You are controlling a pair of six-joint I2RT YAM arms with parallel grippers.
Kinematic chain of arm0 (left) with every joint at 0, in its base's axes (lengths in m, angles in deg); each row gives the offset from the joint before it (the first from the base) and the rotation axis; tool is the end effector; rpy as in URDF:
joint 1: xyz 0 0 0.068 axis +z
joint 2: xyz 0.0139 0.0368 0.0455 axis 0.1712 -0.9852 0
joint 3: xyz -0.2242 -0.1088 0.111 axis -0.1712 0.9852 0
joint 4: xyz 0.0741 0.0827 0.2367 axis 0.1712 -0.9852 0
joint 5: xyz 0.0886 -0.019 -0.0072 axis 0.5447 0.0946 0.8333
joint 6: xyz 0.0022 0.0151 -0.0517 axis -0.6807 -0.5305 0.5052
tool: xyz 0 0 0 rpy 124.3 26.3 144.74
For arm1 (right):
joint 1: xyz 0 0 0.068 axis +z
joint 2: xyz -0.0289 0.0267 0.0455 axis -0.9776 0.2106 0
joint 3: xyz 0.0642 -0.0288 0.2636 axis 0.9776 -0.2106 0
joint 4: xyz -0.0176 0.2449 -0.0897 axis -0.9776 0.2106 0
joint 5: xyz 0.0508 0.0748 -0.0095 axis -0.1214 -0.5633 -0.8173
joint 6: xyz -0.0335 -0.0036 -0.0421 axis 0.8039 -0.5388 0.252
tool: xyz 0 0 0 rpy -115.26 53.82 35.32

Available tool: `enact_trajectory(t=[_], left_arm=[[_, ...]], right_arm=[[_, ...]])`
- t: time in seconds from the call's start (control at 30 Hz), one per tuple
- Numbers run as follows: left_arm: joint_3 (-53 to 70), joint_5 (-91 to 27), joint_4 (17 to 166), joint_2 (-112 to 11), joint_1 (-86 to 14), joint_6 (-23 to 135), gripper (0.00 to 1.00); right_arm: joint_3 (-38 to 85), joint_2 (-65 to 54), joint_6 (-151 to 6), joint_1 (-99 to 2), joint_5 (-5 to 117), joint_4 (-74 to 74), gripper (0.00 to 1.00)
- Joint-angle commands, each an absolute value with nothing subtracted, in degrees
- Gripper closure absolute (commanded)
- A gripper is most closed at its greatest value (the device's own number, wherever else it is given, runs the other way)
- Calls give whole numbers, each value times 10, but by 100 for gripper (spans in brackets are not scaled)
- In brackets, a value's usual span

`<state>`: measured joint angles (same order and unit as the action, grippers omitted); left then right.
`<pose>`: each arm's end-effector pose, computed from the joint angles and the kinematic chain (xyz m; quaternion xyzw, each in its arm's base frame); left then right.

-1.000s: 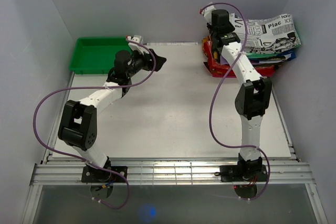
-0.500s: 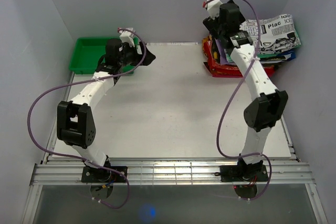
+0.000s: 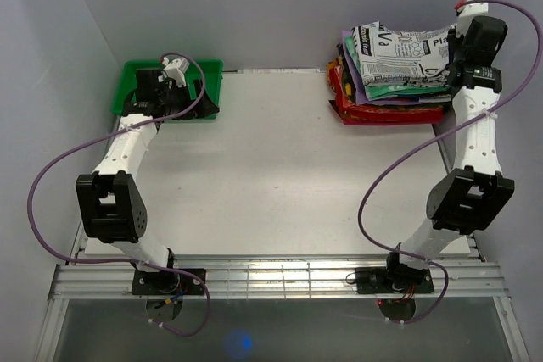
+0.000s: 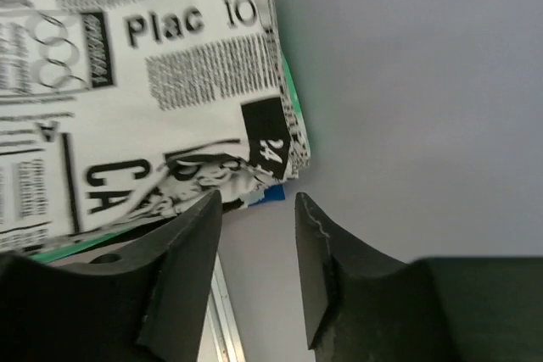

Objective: Fold and stack the trousers
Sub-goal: Neatly place the folded trousers to the corner

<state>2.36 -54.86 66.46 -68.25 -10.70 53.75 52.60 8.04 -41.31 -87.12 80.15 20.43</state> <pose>0.3690 -0.0237 0.3095 0.0501 0.8717 -0.2772 0.4009 0.3729 -0.0710 0.4573 -0.0134 0.7694 -0.2864 0.5708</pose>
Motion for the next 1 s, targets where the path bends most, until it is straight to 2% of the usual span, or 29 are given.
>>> enact_trajectory(t=[0.0, 0.2, 0.27, 0.33, 0.37, 0.47, 0.5, 0.57, 0.6, 0.63, 0.67, 0.8, 0.97], left_arm=[[33, -546, 624, -635, -102, 501, 2], [42, -537, 597, -633, -76, 501, 2], [46, -535, 592, -630, -70, 497, 2], [52, -534, 588, -626, -67, 492, 2], [53, -534, 581, -625, -66, 490, 2], [47, -530, 557, -632, -64, 483, 2], [43, -530, 547, -635, -63, 480, 2], [28, -532, 527, -646, -59, 471, 2], [24, -544, 511, -649, -52, 468, 2], [21, -552, 505, -648, -49, 466, 2], [15, -555, 495, -647, -47, 461, 2], [5, -552, 472, -640, -35, 458, 2], [2, -493, 428, -633, -34, 418, 2]], right_arm=[[518, 118, -456, -908, 773, 173, 56], [527, 171, -450, -953, 782, 174, 64], [513, 164, -448, -960, 779, 177, 68], [501, 143, -442, -961, 763, 179, 68], [497, 128, -442, -960, 742, 184, 67], [505, 102, -439, -961, 708, 228, 51], [516, 83, -439, -961, 675, 243, 34], [520, 59, -435, -960, 637, 297, 16], [511, 30, -427, -960, 573, 318, 0], [499, 12, -417, -960, 539, 340, 9], [484, -5, -402, -960, 476, 373, 10], [393, -94, -384, -952, 380, 458, 10], [188, -210, -351, -935, 357, 467, 10]])
